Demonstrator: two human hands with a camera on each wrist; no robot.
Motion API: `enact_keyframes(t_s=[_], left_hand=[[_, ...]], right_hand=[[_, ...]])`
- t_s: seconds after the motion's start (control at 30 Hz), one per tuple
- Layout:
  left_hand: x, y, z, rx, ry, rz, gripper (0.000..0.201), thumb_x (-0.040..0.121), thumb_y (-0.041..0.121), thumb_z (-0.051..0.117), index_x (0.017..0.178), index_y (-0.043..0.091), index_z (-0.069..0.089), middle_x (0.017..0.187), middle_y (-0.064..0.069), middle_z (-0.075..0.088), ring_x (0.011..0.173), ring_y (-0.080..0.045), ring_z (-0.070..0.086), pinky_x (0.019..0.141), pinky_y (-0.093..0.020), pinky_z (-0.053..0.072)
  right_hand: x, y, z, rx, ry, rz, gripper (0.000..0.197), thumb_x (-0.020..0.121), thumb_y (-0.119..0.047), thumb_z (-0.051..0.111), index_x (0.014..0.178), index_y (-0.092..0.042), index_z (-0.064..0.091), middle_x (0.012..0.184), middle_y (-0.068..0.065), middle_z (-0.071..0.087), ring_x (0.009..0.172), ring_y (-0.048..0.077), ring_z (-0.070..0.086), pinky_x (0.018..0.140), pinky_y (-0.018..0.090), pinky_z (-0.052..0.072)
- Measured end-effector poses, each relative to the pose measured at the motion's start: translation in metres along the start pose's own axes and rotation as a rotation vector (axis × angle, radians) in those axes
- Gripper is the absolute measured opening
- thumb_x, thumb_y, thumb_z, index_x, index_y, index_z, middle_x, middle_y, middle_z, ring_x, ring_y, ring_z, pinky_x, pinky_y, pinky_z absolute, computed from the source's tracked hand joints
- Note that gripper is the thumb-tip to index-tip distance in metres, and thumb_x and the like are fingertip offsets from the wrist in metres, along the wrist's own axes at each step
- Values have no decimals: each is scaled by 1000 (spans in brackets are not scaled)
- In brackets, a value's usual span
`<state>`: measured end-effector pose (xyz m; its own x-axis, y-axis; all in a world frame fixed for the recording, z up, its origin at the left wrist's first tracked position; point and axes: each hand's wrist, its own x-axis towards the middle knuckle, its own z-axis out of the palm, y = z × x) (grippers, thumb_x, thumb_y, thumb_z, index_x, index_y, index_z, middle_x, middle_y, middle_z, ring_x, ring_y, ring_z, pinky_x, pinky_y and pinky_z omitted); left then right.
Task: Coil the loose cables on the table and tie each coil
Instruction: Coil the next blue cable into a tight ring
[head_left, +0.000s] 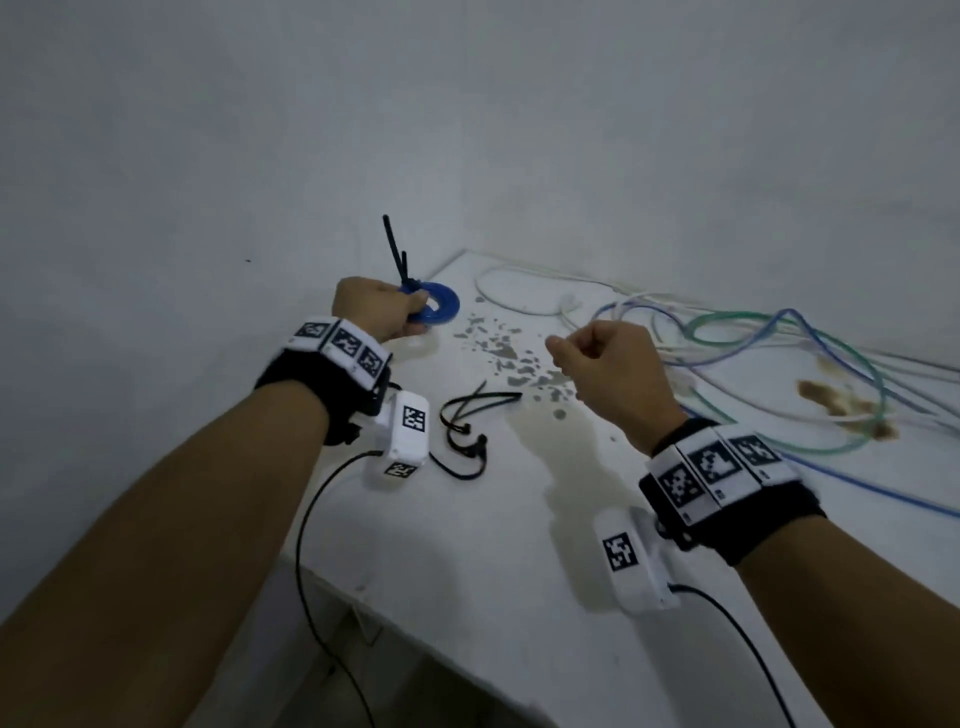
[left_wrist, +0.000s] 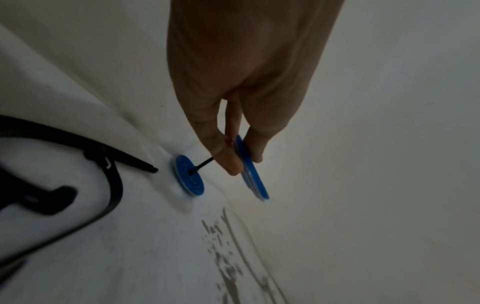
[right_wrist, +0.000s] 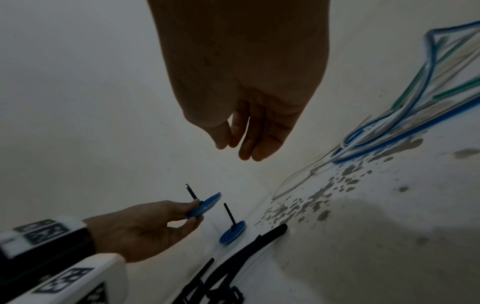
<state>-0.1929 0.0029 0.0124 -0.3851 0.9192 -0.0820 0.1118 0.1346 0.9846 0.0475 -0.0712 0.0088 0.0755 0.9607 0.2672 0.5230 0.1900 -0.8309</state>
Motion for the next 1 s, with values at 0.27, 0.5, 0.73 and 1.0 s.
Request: enact_keyframes(t_s=[0.27, 0.5, 0.73, 1.0], left_hand=[[68, -25, 9, 370, 147, 0, 48, 74, 38, 81, 91, -6, 73, 83, -12, 70, 73, -24, 65, 60, -29, 48], [71, -22, 17, 504, 181, -53, 54, 76, 38, 83, 105, -5, 68, 104, -15, 67, 102, -28, 67, 68, -29, 49], [70, -15, 18, 749, 169, 50, 40, 73, 29, 87, 87, -2, 67, 106, -18, 70, 98, -30, 68, 69, -33, 50], [48, 4, 30, 837, 103, 163, 30, 85, 29, 71, 82, 2, 59, 107, -21, 67, 102, -38, 64, 72, -33, 42]], right_hand=[[25, 4, 13, -89, -176, 46, 29, 91, -29, 70, 72, -8, 64, 69, 12, 66, 41, 9, 54, 39, 18, 42], [29, 7, 29, -100, -264, 49, 30, 92, -32, 68, 79, -6, 68, 70, 3, 71, 44, 0, 55, 51, 33, 53], [23, 12, 23, -128, -272, 17, 30, 91, -33, 69, 77, -7, 67, 77, 6, 73, 49, 1, 55, 57, 24, 46], [31, 26, -38, -398, -332, 15, 25, 91, -31, 70, 84, -7, 69, 80, 7, 70, 68, 15, 62, 60, 25, 48]])
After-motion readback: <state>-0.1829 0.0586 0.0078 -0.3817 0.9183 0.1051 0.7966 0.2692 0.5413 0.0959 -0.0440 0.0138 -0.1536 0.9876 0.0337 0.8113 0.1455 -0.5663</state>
